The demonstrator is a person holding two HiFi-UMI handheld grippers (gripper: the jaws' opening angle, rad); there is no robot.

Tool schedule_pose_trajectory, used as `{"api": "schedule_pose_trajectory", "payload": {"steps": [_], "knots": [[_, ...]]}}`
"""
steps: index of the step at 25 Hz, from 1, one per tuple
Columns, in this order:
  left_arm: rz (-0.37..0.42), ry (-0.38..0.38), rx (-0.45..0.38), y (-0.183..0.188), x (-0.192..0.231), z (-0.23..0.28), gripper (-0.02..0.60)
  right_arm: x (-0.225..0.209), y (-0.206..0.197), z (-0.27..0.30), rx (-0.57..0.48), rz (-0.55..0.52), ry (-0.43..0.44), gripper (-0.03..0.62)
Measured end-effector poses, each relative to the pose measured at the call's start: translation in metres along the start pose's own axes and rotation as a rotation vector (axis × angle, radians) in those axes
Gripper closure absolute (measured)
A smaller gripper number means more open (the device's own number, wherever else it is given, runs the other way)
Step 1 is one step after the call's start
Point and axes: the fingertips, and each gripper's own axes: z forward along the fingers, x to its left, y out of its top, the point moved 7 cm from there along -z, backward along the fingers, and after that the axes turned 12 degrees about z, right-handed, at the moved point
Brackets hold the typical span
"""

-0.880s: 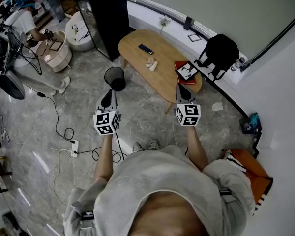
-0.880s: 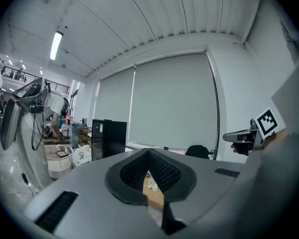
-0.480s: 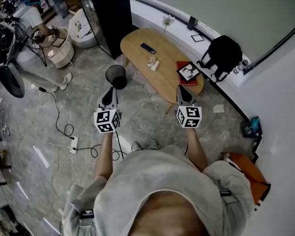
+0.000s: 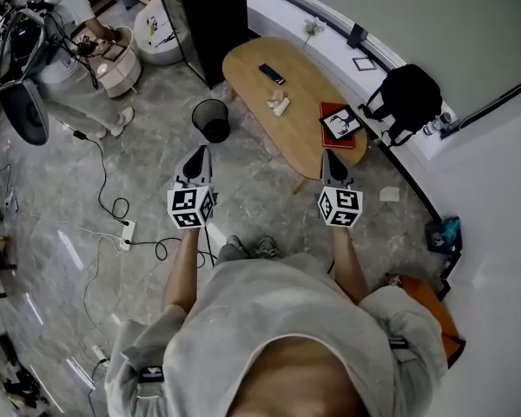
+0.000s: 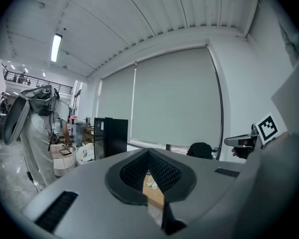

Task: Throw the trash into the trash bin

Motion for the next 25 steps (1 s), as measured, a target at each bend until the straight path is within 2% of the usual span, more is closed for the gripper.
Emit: {"api": "schedule_pose_trajectory", "payload": {"steps": [5, 11, 17, 25], "knots": [[-0.002, 0.004, 0.02, -0.006, 0.002, 0.009, 0.563, 0.0, -0.004, 0.013, 0.024, -0.025, 0.001, 0.563], [0.001, -0.009, 0.022, -0.007, 0.014, 0.042, 0.563, -0.004, 0.001, 0.04, 0.026, -0.024, -0.013, 0.563], [-0.019, -0.07, 0.001, -0.01, 0.038, 0.1, 0.563, -0.004, 0.012, 0.083, 0.021, -0.044, -0.072, 0.563], [-0.036, -0.159, -0.017, -0.006, 0.098, 0.183, 0.563, 0.02, 0.034, 0.151, 0.015, -0.072, -0.153, 0.563]]}}
